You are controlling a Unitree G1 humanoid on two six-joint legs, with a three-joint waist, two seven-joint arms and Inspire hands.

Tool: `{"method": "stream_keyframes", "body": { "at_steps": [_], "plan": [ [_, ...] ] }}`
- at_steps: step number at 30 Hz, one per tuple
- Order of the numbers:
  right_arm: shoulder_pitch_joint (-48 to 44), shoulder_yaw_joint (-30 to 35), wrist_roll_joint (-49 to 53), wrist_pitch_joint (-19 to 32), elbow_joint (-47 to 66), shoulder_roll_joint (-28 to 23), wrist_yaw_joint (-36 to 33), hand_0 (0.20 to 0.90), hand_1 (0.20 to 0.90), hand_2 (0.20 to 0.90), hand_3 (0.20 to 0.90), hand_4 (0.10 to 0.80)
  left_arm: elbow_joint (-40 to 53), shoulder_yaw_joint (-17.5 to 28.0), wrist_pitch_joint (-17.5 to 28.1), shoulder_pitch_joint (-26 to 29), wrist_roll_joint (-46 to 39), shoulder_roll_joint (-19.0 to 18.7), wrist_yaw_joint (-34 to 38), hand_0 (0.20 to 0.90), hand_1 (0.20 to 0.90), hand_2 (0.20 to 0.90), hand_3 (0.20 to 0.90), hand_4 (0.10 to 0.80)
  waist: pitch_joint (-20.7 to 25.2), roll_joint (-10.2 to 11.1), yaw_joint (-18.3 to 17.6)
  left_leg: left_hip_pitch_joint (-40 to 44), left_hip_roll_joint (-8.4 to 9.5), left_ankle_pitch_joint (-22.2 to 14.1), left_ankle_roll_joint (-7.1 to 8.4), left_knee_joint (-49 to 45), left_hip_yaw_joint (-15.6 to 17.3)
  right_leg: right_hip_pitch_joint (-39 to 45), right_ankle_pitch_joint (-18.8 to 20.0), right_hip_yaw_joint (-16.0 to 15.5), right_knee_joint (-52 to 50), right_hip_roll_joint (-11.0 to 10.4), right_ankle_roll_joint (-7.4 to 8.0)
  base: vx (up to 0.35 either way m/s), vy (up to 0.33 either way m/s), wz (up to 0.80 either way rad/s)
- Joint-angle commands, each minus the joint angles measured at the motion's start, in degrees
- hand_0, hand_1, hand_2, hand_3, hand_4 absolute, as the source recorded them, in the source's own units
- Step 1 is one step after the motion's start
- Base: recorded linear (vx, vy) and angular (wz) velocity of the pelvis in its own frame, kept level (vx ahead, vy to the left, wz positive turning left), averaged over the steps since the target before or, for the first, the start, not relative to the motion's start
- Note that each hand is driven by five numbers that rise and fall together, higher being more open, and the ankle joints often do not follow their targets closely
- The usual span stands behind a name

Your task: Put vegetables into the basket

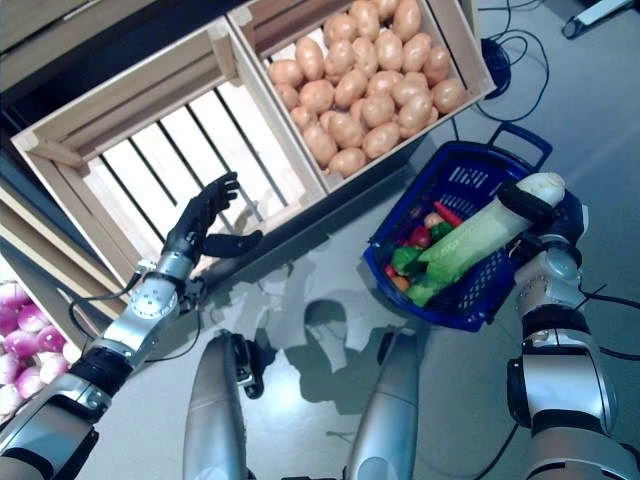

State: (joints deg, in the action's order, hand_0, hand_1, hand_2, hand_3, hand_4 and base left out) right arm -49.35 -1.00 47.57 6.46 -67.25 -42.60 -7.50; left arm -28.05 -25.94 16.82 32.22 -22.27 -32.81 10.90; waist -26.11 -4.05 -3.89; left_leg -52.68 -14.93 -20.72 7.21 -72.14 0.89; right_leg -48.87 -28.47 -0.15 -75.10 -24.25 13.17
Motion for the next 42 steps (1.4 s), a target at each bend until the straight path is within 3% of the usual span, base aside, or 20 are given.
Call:
{"method": "stream_keyframes", "body": {
  "at_steps": [1, 8, 16, 20, 22, 23, 30, 39, 42],
  "plan": [
    [-3.0, 0.3, -0.4, 6.1, -0.2, -4.9, -2.2, 0.9, 0.9, 0.9, 0.9, 0.8, 3.4, 0.5, 6.8, 5.6, -0.9, -2.7, 1.8, 0.9, 0.9, 0.9, 0.9, 0.8, 4.5, 0.1, 0.4, 4.3, 0.3, -13.5, -0.92, -6.1, 0.3, -1.2, 2.7, -2.2, 0.8, 2.6, -7.64, -0.045, 0.004, 0.04],
    [-2.1, 0.4, -1.9, 5.1, -0.5, -4.9, -2.4, 0.9, 0.9, 0.9, 0.9, 0.8, 3.5, -0.5, 6.5, 6.6, -2.0, -3.2, 2.6, 0.9, 0.9, 0.9, 0.9, 0.8, 4.9, 0.6, 0.1, 3.9, 0.9, -13.4, -0.7, -5.8, 0.1, -1.8, 3.3, -2.2, 1.5, 3.8, -7.14, -0.009, 0.005, 0.0],
    [-1.4, 0.4, -3.4, 3.8, 0.0, -4.5, -3.1, 0.9, 0.9, 0.9, 0.9, 0.8, 2.8, -0.1, 5.6, 6.5, -2.3, -3.7, 2.4, 0.9, 0.9, 0.9, 0.9, 0.8, 5.4, 1.8, 0.3, 5.0, -0.26, -12.2, -0.62, -3.2, 0.4, -0.5, 5.0, -2.1, 4.8, 4.1, -6.29, 0.0, 0.0, 0.0],
    [-1.8, 0.3, -3.7, 3.3, -0.1, -4.8, -3.7, 0.9, 0.9, 0.9, 0.9, 0.8, 2.3, 0.1, 5.5, 6.4, -2.3, -4.2, 1.9, 0.9, 0.9, 0.9, 0.9, 0.8, 5.7, 2.2, 0.4, 5.4, -0.73, -9.7, -0.88, -0.7, 0.9, -0.1, 7.4, -2.3, 7.5, 3.9, -6.44, -0.039, 0.001, -0.01],
    [-1.8, 0.3, -4.6, 3.8, -0.3, -4.7, -5.2, 0.9, 0.9, 0.9, 0.9, 0.8, 1.7, 0.1, 5.5, 6.0, -2.3, -4.1, 1.8, 0.9, 0.9, 0.9, 0.9, 0.8, 6.0, 2.4, 0.6, 6.4, -1.18, -10.9, -0.48, -0.5, 0.9, 0.8, 6.5, -2.3, 7.7, 3.7, -5.78, 0.057, -0.002, -0.04],
    [-1.9, 0.4, -5.8, 4.2, -0.3, -4.6, -6.6, 0.9, 0.9, 0.9, 0.9, 0.8, 1.5, 0.0, 5.5, 5.8, -2.1, -4.0, 1.8, 0.9, 0.9, 0.9, 0.9, 0.8, 6.1, 2.5, 0.7, 6.1, -1.12, -8.9, -0.74, 0.7, 1.1, 0.6, 8.3, -2.5, 9.1, 3.7, -6.16, -0.055, 0.001, -0.08],
    [-0.8, 2.6, -10.0, 9.3, 2.4, -3.5, -17.1, 0.9, 0.9, 0.9, 0.9, 0.8, 1.5, 0.2, 5.2, 4.4, -1.5, -3.6, 2.9, 0.9, 0.9, 0.9, 0.9, 0.8, 6.4, 2.5, 0.6, 7.7, -1.69, -7.4, -0.75, 4.2, 1.9, 1.9, 10.1, -2.7, 12.2, 3.6, -5.53, -0.003, 0.006, -0.02],
    [5.3, 3.2, -7.5, 12.3, 11.2, 3.9, -15.9, 0.9, 0.9, 0.9, 0.9, 0.8, 0.7, 0.9, 4.8, 1.4, -0.4, -0.5, 4.1, 0.9, 0.9, 0.9, 0.9, 0.8, 7.9, 3.3, 0.8, 13.4, -2.58, -2.4, -0.71, 14.9, 3.6, 7.2, 13.9, -3.8, 20.3, 3.4, -5.19, 0.019, 0.019, -0.05],
    [9.9, 2.3, -6.2, 12.8, 14.2, 8.8, -13.3, 0.9, 0.9, 0.9, 0.9, 0.8, -1.1, 1.6, 5.1, -0.5, 0.3, 1.7, 4.1, 0.9, 0.9, 0.9, 0.9, 0.8, 9.8, 4.0, 1.0, 18.6, -2.6, 1.4, -1.04, 22.6, 5.3, 13.2, 16.4, -5.5, 27.3, 4.2, -5.34, 0.028, -0.009, 0.02]
  ]
}}
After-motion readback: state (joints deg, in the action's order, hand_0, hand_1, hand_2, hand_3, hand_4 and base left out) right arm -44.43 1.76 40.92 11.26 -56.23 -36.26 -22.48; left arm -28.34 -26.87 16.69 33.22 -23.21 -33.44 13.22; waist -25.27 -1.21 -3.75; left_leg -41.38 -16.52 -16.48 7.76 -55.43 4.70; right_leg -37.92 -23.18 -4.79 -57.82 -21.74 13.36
